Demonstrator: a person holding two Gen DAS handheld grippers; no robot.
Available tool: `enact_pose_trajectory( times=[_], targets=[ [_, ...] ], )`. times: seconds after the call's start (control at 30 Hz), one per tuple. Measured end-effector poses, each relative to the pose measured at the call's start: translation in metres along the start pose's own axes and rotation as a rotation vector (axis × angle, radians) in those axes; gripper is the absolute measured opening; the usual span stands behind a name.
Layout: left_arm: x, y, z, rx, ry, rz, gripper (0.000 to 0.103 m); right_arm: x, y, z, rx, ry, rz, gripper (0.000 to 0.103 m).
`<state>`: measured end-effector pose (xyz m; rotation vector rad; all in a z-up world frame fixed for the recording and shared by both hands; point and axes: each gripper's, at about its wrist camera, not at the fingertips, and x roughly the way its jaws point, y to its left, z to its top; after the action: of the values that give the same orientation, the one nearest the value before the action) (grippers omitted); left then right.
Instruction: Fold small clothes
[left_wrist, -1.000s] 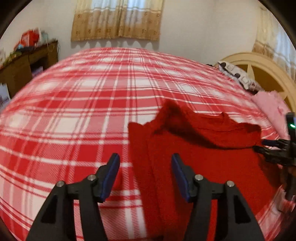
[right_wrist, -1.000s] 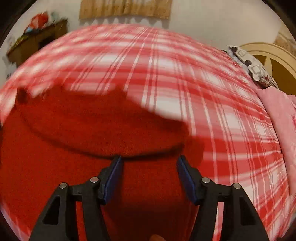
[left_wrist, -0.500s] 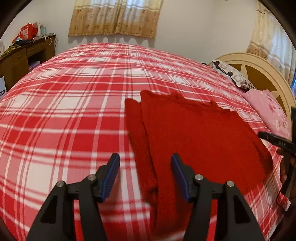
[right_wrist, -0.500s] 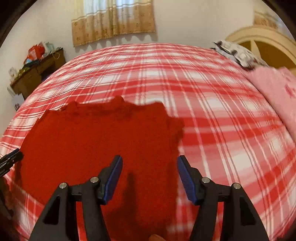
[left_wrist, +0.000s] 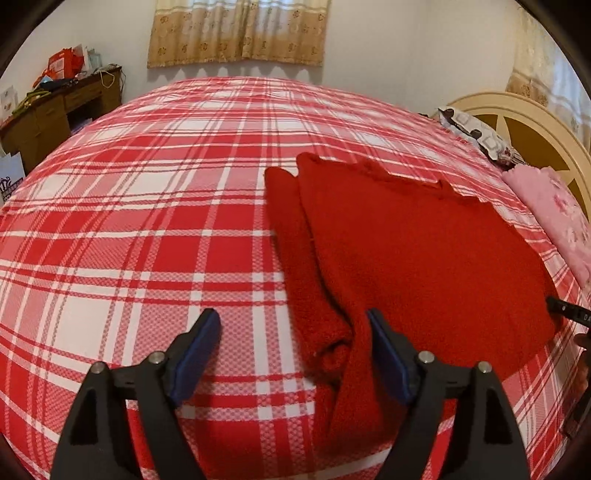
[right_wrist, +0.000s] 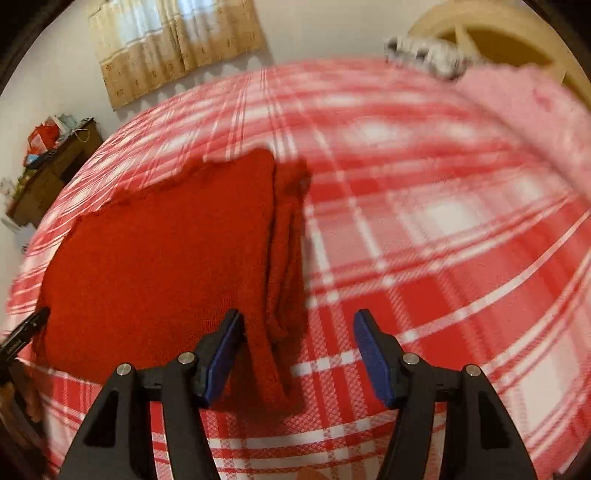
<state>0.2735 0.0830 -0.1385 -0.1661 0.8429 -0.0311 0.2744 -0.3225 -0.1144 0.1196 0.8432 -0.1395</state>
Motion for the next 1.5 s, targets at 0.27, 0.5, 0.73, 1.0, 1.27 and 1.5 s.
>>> enact_pose_trajectory(
  times=[0.27,0.5,0.73,1.0,1.27,1.5],
  targets=[
    [-0.002,0.004,-0.006,-0.023,-0.016,-0.035,0.086,0.026,0.002,0.056,0.011,-0.014,0.098,0.041],
    [-0.006,0.006,-0.009,-0.041,-0.033,-0.053,0.089,0.081,0.017,0.072,-0.069,0.124,0.035,0.008],
    [-0.006,0.009,-0.009,-0.061,-0.041,-0.078,0.092,0.063,-0.002,0.052,-0.045,0.037,-0.027,0.006],
    [-0.005,0.002,-0.010,-0.020,-0.029,-0.040,0.096,0.037,-0.009,0.050,0.007,-0.005,0.015,0.036],
    [-0.009,0.001,-0.018,-0.017,-0.025,-0.007,0.099,0.007,0.036,0.000,-0.195,0.000,0.170,0.036],
    [-0.011,-0.005,-0.025,0.016,-0.007,0.023,0.103,0.022,0.037,-0.015,-0.226,0.024,0.097,0.037]
  ],
)
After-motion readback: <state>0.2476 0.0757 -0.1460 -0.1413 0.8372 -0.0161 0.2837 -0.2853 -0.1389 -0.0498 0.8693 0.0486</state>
